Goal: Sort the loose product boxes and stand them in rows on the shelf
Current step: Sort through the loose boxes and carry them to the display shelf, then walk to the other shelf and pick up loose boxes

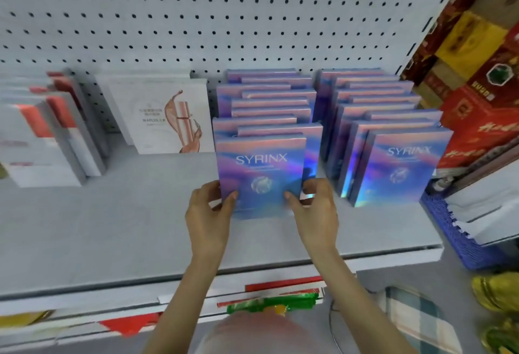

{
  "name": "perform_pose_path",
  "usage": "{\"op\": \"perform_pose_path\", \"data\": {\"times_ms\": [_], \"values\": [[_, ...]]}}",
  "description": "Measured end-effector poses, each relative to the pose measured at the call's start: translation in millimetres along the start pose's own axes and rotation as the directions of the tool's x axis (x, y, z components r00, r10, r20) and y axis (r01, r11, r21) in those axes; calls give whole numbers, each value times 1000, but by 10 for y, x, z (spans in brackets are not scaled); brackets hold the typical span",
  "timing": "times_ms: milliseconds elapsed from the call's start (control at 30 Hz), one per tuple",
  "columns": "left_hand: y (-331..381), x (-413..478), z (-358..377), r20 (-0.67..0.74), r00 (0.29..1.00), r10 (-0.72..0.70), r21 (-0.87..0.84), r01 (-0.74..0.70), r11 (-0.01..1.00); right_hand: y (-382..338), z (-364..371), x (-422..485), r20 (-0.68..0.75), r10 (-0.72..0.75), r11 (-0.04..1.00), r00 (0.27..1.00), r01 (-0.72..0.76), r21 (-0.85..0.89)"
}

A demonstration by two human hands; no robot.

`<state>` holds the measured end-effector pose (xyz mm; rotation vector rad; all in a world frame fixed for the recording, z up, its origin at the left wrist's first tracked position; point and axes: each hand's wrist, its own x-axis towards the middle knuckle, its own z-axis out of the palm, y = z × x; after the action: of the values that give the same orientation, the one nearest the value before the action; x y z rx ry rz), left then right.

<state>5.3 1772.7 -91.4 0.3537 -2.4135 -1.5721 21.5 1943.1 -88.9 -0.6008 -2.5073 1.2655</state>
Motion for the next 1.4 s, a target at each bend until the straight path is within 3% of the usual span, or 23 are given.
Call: {"op": "perform_pose_path", "data": {"times_ms": [267,433,533,633,733,900,1100,1267,1400], "values": [[-155,-659,-493,14,1000,12,-50,-12,999,-34,-72,-602,58,-75,965,996,58,256],[-561,-1541,-1250,-7,998,-57,-69,56,996,167,-76,-1556,277,-192,940,941,96,328],[-928,-2217,-1686,-47,985,-167,-34,166,986,387,46,-2204,503,-216,947,837,53,318],[-1215,-2870,-2132,-147,945,-293,-27,293,956,467,256,-2762,717,-220,965,661,42,258],[-1363,-3292,-2585,-273,886,-374,-61,372,926,256,442,-3155,830,-248,966,500,59,252],[-1609,-3435,-3189,-404,808,-429,-125,416,901,-261,905,-3552,886,-322,946,332,153,287],[-2071,-3125,-4036,-378,803,-460,-155,435,887,-816,1865,-4196,912,-318,938,260,227,262],[-2629,-2641,-5498,-430,778,-458,-100,463,881,-1681,2996,-4870,921,-325,938,214,198,285],[-2855,-2142,-6792,-479,786,-391,-8,441,898,-2657,3739,-5342,886,-411,906,215,206,370]]}}
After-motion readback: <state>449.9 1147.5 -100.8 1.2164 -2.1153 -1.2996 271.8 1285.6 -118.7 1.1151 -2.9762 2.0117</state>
